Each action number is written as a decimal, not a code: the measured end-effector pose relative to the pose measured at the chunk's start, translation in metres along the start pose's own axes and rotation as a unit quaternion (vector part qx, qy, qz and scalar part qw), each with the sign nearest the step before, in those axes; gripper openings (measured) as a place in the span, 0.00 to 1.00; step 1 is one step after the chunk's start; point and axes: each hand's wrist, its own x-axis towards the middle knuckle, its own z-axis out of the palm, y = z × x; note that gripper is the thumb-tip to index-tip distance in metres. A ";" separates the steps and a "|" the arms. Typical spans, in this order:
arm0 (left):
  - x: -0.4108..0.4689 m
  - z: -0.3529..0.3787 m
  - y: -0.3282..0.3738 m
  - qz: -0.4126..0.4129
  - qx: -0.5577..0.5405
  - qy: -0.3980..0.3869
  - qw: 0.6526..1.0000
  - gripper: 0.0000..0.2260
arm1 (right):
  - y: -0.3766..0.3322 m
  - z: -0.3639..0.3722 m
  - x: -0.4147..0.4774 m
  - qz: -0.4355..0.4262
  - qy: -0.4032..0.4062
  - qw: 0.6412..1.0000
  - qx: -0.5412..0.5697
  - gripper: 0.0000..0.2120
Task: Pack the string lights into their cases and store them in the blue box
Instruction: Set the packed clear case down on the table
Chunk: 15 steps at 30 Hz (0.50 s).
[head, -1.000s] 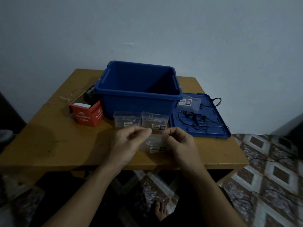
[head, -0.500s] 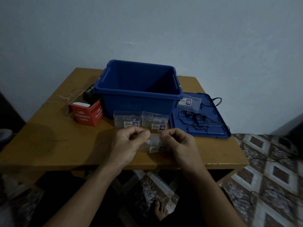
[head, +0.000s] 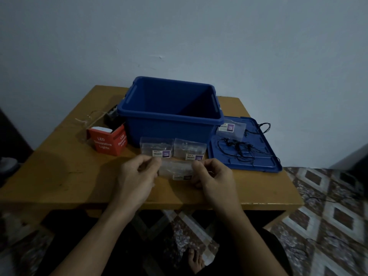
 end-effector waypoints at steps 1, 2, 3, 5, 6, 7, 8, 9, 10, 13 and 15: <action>0.001 -0.004 0.002 -0.005 0.005 0.005 1.000 0.07 | -0.001 0.005 0.001 -0.001 0.001 1.000 -0.009 0.11; 0.003 -0.007 0.004 -0.010 0.006 0.011 1.000 0.05 | -0.003 0.011 0.002 -0.003 0.002 1.000 -0.017 0.11; 0.004 -0.011 0.005 -0.016 0.006 0.016 1.000 0.05 | -0.004 0.017 0.003 -0.005 0.004 1.000 -0.027 0.11; 0.008 -0.017 0.004 -0.023 0.002 0.030 0.999 0.04 | -0.008 0.028 0.008 -0.012 0.011 0.998 -0.055 0.11; 0.010 -0.020 0.003 -0.024 0.000 0.040 0.999 0.03 | -0.011 0.034 0.010 -0.013 0.015 0.997 -0.076 0.11; 0.012 -0.021 0.002 -0.025 0.000 0.051 0.998 0.03 | -0.015 0.038 0.012 -0.013 0.024 0.995 -0.095 0.12; 0.014 -0.022 0.001 -0.030 0.001 0.057 0.998 0.04 | -0.017 0.041 0.015 -0.014 0.038 0.993 -0.107 0.12; 0.017 -0.022 0.001 -0.040 0.002 0.061 0.997 0.04 | -0.019 0.044 0.018 -0.014 0.052 0.992 -0.111 0.13; 0.020 -0.022 0.002 -0.055 -0.002 0.063 0.996 0.05 | -0.020 0.046 0.021 -0.015 0.063 0.992 -0.111 0.13; 0.030 -0.023 0.007 -0.107 -0.034 0.066 0.991 0.04 | -0.019 0.054 0.027 -0.016 0.070 0.993 -0.096 0.14; 0.035 -0.023 0.010 -0.129 -0.056 0.075 0.987 0.05 | -0.020 0.056 0.027 -0.013 0.063 0.994 -0.088 0.13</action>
